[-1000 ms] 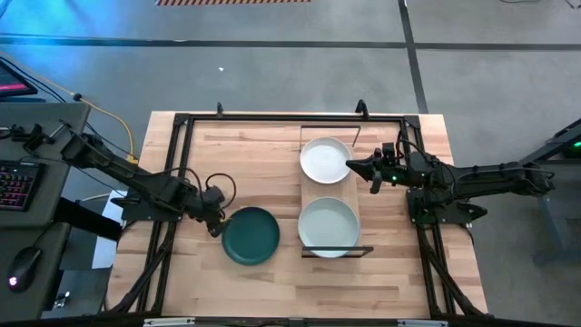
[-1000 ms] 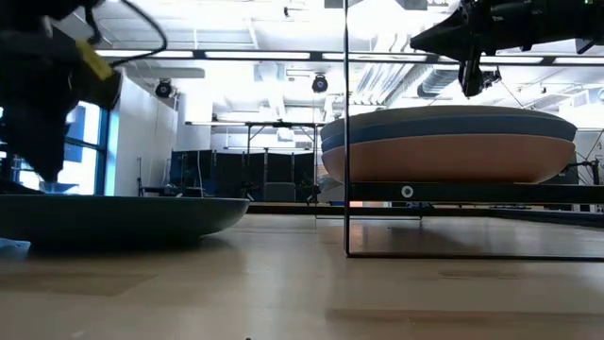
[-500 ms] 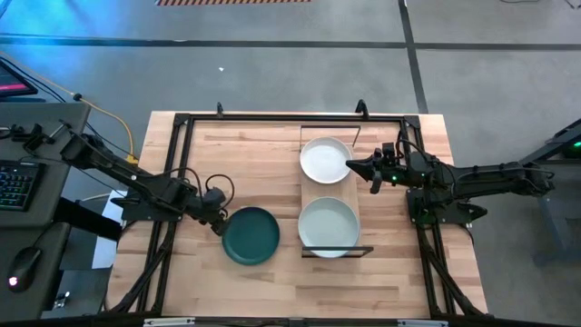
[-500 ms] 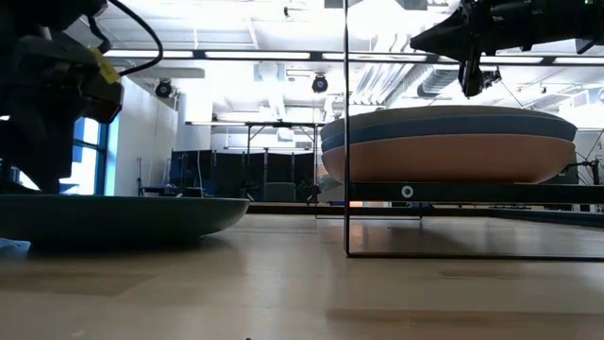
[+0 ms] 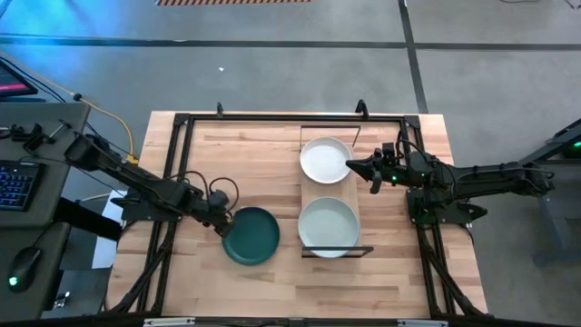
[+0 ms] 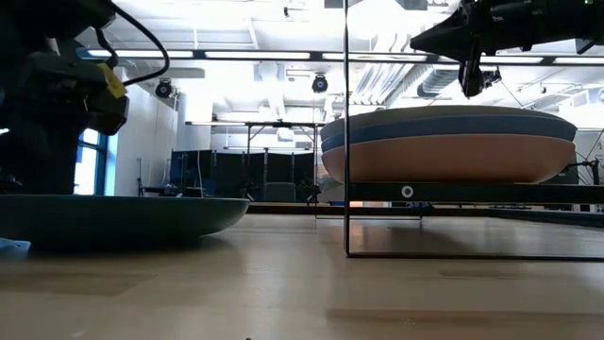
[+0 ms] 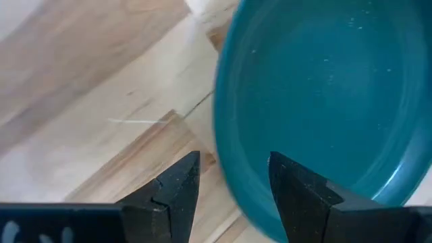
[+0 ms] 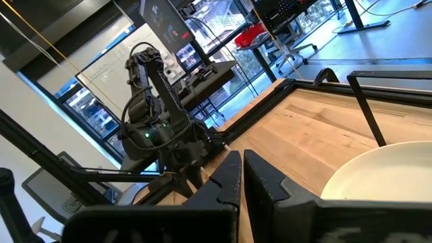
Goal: Place and stack plates onto a shelf
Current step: Stack the dark green plate on top of the gray plate on the shelf
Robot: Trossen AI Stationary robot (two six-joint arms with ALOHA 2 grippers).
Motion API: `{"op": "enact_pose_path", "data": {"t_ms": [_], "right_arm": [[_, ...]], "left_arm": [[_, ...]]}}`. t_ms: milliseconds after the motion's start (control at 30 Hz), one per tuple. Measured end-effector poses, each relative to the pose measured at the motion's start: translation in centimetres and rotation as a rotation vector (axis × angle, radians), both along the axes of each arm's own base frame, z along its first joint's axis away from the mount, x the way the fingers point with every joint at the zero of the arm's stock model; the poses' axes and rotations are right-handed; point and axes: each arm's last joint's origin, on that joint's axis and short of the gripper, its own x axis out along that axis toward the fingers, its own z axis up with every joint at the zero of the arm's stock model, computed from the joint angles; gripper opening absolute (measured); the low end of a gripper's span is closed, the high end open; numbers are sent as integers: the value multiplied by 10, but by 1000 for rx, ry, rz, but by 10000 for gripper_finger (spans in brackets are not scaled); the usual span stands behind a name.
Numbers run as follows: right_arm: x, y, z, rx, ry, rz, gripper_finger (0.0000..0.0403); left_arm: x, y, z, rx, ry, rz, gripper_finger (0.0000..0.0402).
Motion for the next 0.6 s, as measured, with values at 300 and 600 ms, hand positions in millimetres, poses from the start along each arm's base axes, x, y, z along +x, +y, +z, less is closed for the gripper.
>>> {"op": "enact_pose_path", "data": {"t_ms": [300, 600], "right_arm": [[0, 0, 0, 0, 2, 0, 0], [0, 0, 0, 3, 2, 0, 0]], "left_arm": [[10, -5, -11, -37, 27, -12, 140], [17, -8, -14, -52, -10, -12, 36]]}}
